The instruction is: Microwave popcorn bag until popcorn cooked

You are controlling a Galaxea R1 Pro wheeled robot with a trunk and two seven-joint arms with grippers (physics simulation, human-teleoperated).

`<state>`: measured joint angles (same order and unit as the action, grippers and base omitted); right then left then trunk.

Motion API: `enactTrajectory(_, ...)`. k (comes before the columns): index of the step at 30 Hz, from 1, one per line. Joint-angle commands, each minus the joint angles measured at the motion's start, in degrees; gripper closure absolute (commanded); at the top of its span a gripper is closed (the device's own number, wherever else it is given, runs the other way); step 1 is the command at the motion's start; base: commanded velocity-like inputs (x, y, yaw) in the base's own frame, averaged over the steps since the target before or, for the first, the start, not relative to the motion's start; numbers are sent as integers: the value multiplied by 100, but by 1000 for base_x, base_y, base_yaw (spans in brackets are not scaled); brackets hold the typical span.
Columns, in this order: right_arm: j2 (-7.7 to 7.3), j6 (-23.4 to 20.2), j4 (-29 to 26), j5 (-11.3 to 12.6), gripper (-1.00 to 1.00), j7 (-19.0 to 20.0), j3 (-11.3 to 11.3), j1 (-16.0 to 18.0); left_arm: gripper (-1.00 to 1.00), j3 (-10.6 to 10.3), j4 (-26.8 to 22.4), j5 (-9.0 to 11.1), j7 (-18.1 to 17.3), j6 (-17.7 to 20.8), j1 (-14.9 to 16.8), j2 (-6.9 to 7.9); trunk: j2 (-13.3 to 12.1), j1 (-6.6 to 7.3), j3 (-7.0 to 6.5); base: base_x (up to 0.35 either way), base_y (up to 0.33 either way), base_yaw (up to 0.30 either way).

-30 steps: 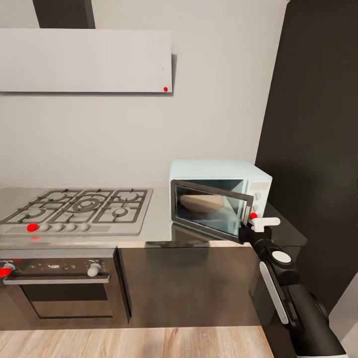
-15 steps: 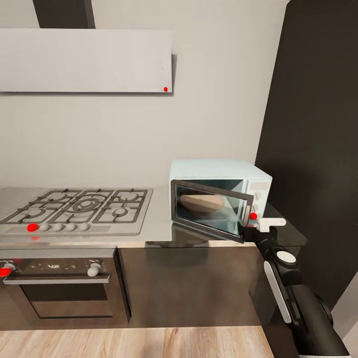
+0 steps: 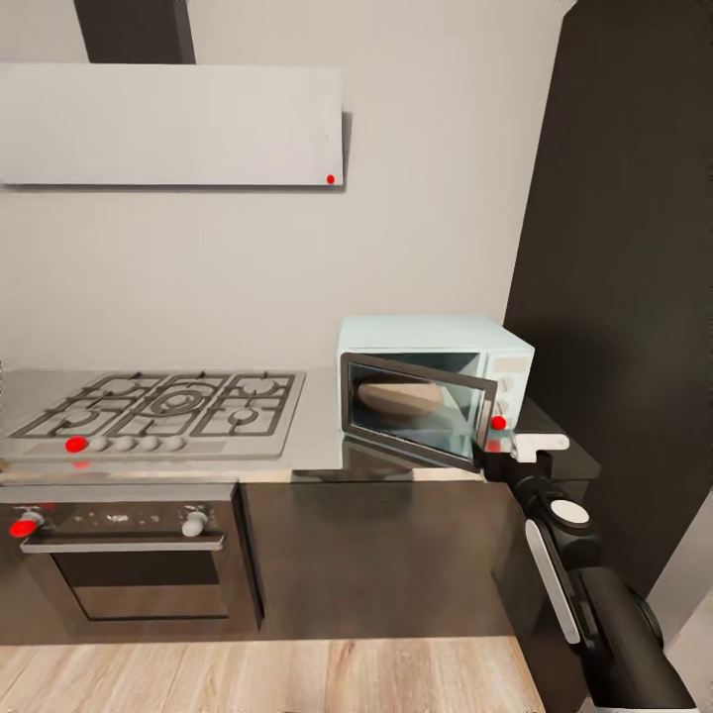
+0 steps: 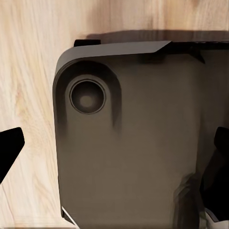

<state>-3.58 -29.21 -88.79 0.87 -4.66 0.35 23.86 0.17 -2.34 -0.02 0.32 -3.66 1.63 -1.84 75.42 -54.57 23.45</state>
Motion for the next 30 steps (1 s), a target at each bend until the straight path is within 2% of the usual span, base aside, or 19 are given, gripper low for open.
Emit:
enactTrajectory(1,-2,-31,-7,9,-100,-26,8,4,-100,1,6,3,3,-21,4,0,4,1,6,-69,0,0)
enactTrajectory(8,-5,-15,-5,9,-100,-28,14,-4,-100,1,6,-6,3,-19,4,0,4,1,6,-9,0,0)
enactTrajectory(10,-65,-81,-70,28,-100,-94,-52,62,-100,-24,-4,-59,21,-21,-5,-27,4,1,6,0,0,0)
enactTrajectory(13,-75,-145,-167,2,-100,-94,-114,159,-100,-25,-4,-56,21,-21,-5,-29,4,1,6,0,0,0)
enactTrajectory(15,-90,-211,-227,-15,-100,-89,-124,99,-100,-20,-3,-55,21,-21,-5,-39,4,1,6,-4,0,0)
enactTrajectory(23,-87,-468,-121,-16,-100,-119,-153,47,-100,6,-3,-45,21,-21,-5,-44,4,1,6,-255,0,0)
enactTrajectory(30,-148,-692,-104,-57,-100,-67,-160,47,-100,18,-3,5,28,-21,-5,-44,4,1,6,-31,0,0)
